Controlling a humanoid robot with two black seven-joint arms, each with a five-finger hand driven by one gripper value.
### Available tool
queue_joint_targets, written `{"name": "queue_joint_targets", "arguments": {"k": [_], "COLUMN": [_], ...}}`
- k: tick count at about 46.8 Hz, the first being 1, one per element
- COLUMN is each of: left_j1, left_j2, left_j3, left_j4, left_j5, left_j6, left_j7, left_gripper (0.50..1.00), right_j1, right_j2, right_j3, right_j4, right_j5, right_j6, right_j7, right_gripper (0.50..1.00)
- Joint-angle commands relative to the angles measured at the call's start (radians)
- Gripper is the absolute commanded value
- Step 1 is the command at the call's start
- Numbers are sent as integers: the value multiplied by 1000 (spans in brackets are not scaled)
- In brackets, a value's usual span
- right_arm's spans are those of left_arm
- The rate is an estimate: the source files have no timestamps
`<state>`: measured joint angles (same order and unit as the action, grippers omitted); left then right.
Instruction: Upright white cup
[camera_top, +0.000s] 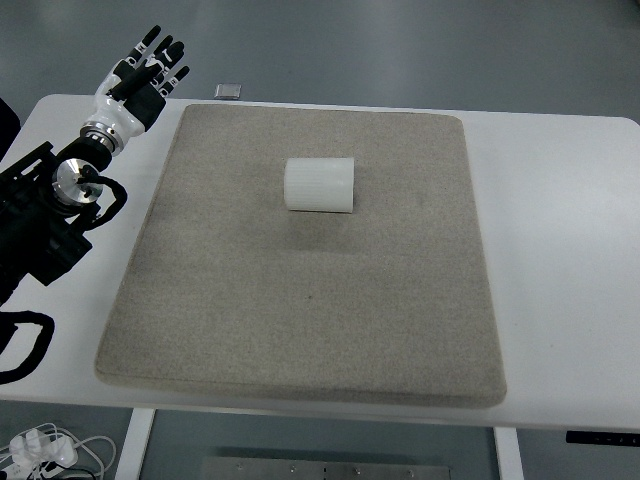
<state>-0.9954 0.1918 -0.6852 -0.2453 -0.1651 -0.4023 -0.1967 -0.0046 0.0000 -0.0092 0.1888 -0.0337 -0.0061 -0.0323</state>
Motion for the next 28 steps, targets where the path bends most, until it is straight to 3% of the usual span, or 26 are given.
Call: {"name": "queue_joint_targets", "arguments": {"k": [1, 10, 18, 28], "left_j1": [-8, -37, -81, -124], "left_j2": [-2, 15, 43, 46], "left_j3": [10, 75, 84, 84], "left_j4": [-5, -98, -114, -115], "left_j5": [9, 67, 136, 401], "left_j6": [3, 8, 7, 10], "left_j7": [0, 5, 2, -1], "left_gripper": [1000, 1000, 1000, 1000], "right_j1": [0, 0, 0, 0], "right_j2": [0, 0, 0, 0], "right_j3": [0, 0, 0, 0], "right_j4": [0, 1, 0, 0], "right_j5": [2, 0, 0, 0], "right_j6": [0, 0, 0, 0], "right_j7": [-1, 0, 0, 0], "right_gripper": [952, 952, 952, 952]}}
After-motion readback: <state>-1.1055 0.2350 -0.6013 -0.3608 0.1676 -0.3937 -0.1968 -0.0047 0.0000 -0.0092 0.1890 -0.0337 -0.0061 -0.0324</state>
